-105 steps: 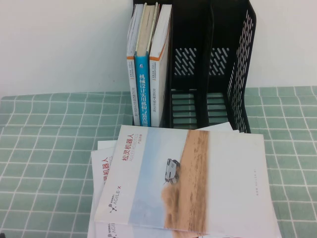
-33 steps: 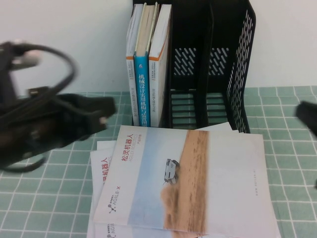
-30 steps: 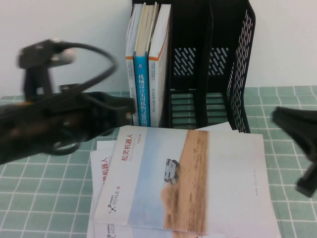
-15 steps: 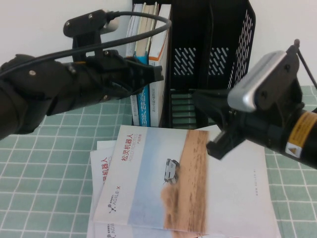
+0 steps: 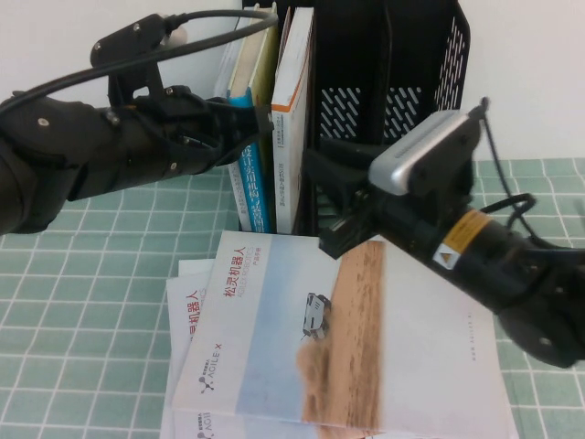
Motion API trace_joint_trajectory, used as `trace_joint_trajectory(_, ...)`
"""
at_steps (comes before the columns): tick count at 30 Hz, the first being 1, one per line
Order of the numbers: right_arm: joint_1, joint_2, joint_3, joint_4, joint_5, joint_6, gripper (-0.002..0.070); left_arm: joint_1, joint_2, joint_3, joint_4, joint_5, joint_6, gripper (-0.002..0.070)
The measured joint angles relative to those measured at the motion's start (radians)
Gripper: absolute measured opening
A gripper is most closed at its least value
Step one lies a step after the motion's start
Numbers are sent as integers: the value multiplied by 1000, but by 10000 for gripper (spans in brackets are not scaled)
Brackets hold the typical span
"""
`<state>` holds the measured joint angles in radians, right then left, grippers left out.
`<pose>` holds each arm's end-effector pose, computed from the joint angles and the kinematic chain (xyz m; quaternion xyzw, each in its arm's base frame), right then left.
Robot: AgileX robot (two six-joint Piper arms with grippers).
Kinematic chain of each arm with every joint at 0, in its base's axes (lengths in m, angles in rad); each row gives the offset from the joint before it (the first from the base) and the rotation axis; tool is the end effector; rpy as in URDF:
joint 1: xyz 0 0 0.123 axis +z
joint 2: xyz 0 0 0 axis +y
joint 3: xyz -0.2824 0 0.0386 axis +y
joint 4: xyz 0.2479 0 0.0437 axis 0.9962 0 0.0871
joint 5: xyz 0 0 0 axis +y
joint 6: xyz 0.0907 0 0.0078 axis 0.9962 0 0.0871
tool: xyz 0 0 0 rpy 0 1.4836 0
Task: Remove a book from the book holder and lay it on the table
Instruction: Hold the bookshelf
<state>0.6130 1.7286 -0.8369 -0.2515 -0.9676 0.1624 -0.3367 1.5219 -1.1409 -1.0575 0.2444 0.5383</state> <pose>0.2840 0.2226 0.2434 -0.2651 0.5979 0.2976 0.6954 0.3263 -0.1347 0.3194 -0.0129 0.8350 -0.3031 0.4591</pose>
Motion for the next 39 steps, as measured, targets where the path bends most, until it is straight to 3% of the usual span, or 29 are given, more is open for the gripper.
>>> trace_joint_trajectory(5, 2, 127, -88, 28, -10, -54, 422, 3, 0, -1, 0, 9, 2, -3)
trace_joint_trajectory(8, 2, 180, -143, 84, -11, -91, 483, 3, 0, -1, 0, 9, 2, -3)
trace_joint_trajectory(17, 4, 303, -296, 138, -22, -104, 505, 3, 0, -1, 0, 9, 2, -3)
trace_joint_trajectory(34, 20, 304, -307, 131, -3, -77, 505, 7, 0, -1, 0, 7, -2, -3)
trace_joint_trajectory(39, 31, 304, -307, 222, -3, -178, 505, 7, 0, -1, 0, 2, -2, -3)
